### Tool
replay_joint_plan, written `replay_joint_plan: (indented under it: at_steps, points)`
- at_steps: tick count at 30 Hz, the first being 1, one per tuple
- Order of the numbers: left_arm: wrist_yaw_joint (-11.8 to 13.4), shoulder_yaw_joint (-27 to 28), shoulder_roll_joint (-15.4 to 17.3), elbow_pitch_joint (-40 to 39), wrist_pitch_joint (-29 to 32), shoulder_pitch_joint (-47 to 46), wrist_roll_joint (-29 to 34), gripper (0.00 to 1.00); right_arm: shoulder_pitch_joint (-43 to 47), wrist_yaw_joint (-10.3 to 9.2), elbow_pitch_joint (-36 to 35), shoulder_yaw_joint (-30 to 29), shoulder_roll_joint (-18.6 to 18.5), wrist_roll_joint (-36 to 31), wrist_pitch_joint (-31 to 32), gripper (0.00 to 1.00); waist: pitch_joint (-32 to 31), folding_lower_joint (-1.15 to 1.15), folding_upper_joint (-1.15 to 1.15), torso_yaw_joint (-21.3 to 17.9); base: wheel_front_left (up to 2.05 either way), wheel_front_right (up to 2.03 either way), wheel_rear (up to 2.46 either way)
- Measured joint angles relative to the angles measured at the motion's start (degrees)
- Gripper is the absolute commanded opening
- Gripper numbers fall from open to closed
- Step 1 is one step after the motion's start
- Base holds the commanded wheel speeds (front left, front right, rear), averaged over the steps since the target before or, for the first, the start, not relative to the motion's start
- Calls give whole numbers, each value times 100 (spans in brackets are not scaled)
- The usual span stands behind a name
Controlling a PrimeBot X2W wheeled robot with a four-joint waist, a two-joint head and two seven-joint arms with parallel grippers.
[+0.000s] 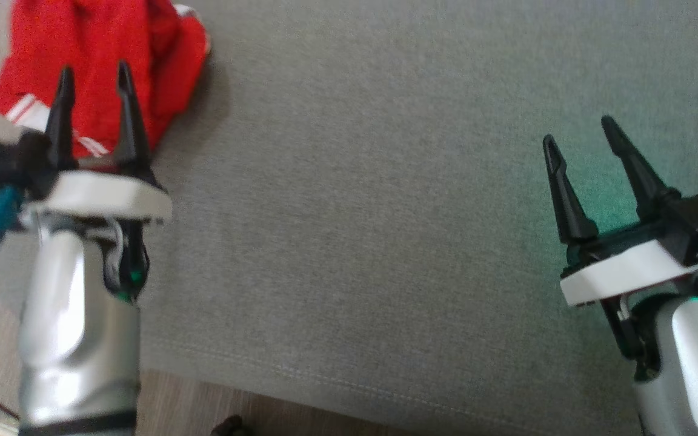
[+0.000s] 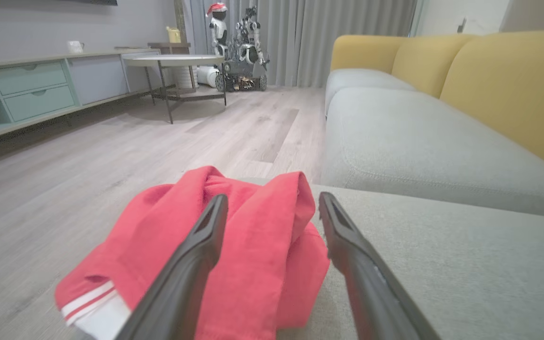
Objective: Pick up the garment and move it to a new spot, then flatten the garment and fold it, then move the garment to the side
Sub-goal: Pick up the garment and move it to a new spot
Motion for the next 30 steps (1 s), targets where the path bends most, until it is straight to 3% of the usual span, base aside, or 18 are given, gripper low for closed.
replay_joint_plan:
  at_steps: [8, 11, 15, 16, 17, 19, 30]
  points:
    - [-223, 110, 260, 1935, 0, -1458, 80, 100, -412, 0, -7, 89, -73, 1, -21, 100, 628, 0, 0, -318, 0, 0, 0]
    - [-216, 109, 452, 2964, 1, -2009, 208, 100, -495, 0, 120, 167, -73, 10, -79, 100, 745, 1, 0, -415, 0, 0, 0]
    - [-161, 107, 552, 3583, 0, -2338, 264, 100, -513, 0, 198, 236, -65, 11, -97, 100, 774, 1, 0, -448, 0, 0, 0]
    - [-165, 102, 571, 3778, 1, -2481, 265, 44, -531, 0, 250, 247, -62, 43, -138, 100, 766, 0, 0, -459, 0, 0, 0]
    - [-172, 97, 593, 3797, 1, -2524, 264, 34, -545, 0, 267, 246, -56, 67, -148, 100, 760, 1, 0, -464, 0, 0, 0]
    - [-200, 96, 645, 3715, 1, -2569, 265, 0, -596, 0, 332, 237, -46, 73, -199, 100, 729, 0, 0, -469, 0, 0, 0]
    - [-323, 101, 734, 1825, 1, -1868, 278, 0, -561, 0, 570, 67, 142, 111, -442, 100, 214, 0, 0, -490, 0, 0, 0]
